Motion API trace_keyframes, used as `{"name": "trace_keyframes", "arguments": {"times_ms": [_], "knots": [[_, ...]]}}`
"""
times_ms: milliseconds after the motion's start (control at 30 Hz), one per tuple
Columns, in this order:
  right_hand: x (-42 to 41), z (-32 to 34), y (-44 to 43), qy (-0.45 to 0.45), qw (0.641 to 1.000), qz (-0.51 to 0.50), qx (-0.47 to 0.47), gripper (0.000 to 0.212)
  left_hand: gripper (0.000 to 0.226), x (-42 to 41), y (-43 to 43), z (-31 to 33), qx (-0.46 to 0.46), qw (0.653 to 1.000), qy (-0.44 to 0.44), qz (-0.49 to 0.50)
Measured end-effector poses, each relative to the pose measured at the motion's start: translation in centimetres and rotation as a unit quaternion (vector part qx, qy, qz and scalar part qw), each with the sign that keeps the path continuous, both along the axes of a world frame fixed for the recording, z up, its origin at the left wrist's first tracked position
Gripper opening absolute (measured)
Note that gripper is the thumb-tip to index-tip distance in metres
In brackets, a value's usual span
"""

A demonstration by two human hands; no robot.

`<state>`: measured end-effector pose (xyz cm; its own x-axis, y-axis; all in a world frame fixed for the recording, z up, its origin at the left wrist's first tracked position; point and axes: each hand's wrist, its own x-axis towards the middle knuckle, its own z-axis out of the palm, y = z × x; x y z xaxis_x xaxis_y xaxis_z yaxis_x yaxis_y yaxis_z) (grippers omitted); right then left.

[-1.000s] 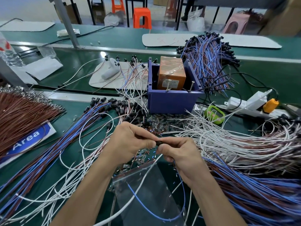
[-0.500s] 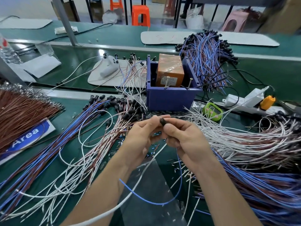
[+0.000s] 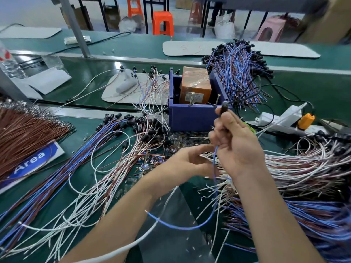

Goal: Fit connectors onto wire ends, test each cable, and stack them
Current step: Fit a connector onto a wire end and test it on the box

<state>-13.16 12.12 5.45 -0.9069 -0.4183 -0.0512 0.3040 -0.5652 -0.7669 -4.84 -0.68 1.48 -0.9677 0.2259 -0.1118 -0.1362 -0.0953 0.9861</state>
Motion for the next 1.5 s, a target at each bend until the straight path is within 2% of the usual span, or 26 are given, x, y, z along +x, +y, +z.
{"name": "trace_keyframes", "arguments": {"times_ms": [100, 300, 467, 500, 567, 633, 700, 767, 867, 967, 1000, 1033, 1100, 1167, 1233, 1300, 1367, 1400, 1467, 1500], "knots": [[-0.9, -0.3, 1.9, -0.031, 0.999, -0.037, -0.002, 0.014, 0.034, 0.2, -1.7, 0.5, -0.082, 0.996, -0.016, 0.023], [-1.4, -1.0, 3.3, -0.066, 0.994, -0.086, -0.029, 0.014, 0.028, 0.3, -5.1, 2.7, -0.171, 0.982, -0.053, -0.057], [-2.4, -1.0, 5.5, -0.050, 0.988, -0.149, 0.001, 0.005, 0.035, 1.2, -7.8, 4.4, -0.312, 0.942, -0.075, -0.103], [-2.8, -1.0, 6.4, -0.047, 0.986, -0.162, 0.011, 0.006, 0.034, 1.5, -8.4, 4.6, -0.320, 0.939, -0.077, -0.097], [-3.2, -0.7, 8.0, -0.030, 0.987, -0.157, 0.034, 0.006, 0.030, 1.9, -9.6, 4.7, -0.280, 0.956, -0.070, -0.043], [-3.3, -0.5, 8.8, 0.013, 0.987, -0.097, 0.129, 0.011, 0.028, 1.8, -10.3, 4.5, -0.250, 0.965, -0.046, 0.057], [-2.7, -0.2, 8.2, 0.080, 0.954, -0.002, 0.289, 0.012, 0.025, 1.5, -10.3, 4.2, -0.278, 0.954, -0.020, 0.114], [-1.7, -0.2, 6.4, 0.152, 0.905, 0.070, 0.391, 0.019, 0.022, 1.2, -9.3, 4.3, -0.325, 0.943, 0.000, 0.077], [0.1, -0.3, 2.6, 0.193, 0.883, 0.128, 0.408, 0.029, 0.021, 0.6, -7.0, 4.7, -0.358, 0.933, 0.023, 0.008], [1.3, -1.2, -0.1, 0.260, 0.833, 0.140, 0.468, 0.024, 0.018, 0.0, -5.6, 4.4, -0.366, 0.927, 0.055, 0.061], [1.5, -1.6, -0.6, 0.272, 0.821, 0.139, 0.482, 0.025, 0.016, -0.1, -5.3, 4.3, -0.364, 0.924, 0.063, 0.099], [1.7, -1.9, -0.9, 0.266, 0.827, 0.137, 0.476, 0.028, 0.012, 0.0, -5.2, 4.2, -0.354, 0.922, 0.068, 0.138], [2.0, -2.2, -1.0, 0.224, 0.864, 0.141, 0.427, 0.035, 0.011, 0.1, -5.1, 3.8, -0.328, 0.919, 0.071, 0.208], [2.1, -2.3, -0.7, 0.204, 0.874, 0.142, 0.418, 0.040, 0.016, 0.3, -4.9, 3.3, -0.270, 0.929, 0.056, 0.247], [2.2, -2.4, -0.6, 0.186, 0.888, 0.138, 0.398, 0.037, 0.019, 0.2, -4.7, 2.7, -0.165, 0.937, 0.039, 0.306], [2.1, -2.6, -0.6, 0.154, 0.915, 0.115, 0.354, 0.034, 0.024, 0.1, -4.5, 2.2, -0.004, 0.925, 0.013, 0.379], [2.0, -2.7, -0.7, 0.134, 0.933, 0.076, 0.325, 0.037, 0.029, 0.0, -4.1, 1.7, 0.131, 0.908, -0.028, 0.396], [2.0, -2.7, -0.7, 0.131, 0.938, 0.059, 0.316, 0.039, 0.025, -0.1, -3.7, 1.5, 0.142, 0.912, -0.046, 0.381], [1.9, -2.8, -1.0, 0.134, 0.939, 0.036, 0.314, 0.040, 0.012, 0.0, -2.5, 1.5, 0.085, 0.939, -0.060, 0.329], [1.9, -2.9, -1.0, 0.139, 0.937, 0.029, 0.319, 0.040, 0.019, 0.0, -2.0, 1.5, 0.062, 0.946, -0.055, 0.313]]}}
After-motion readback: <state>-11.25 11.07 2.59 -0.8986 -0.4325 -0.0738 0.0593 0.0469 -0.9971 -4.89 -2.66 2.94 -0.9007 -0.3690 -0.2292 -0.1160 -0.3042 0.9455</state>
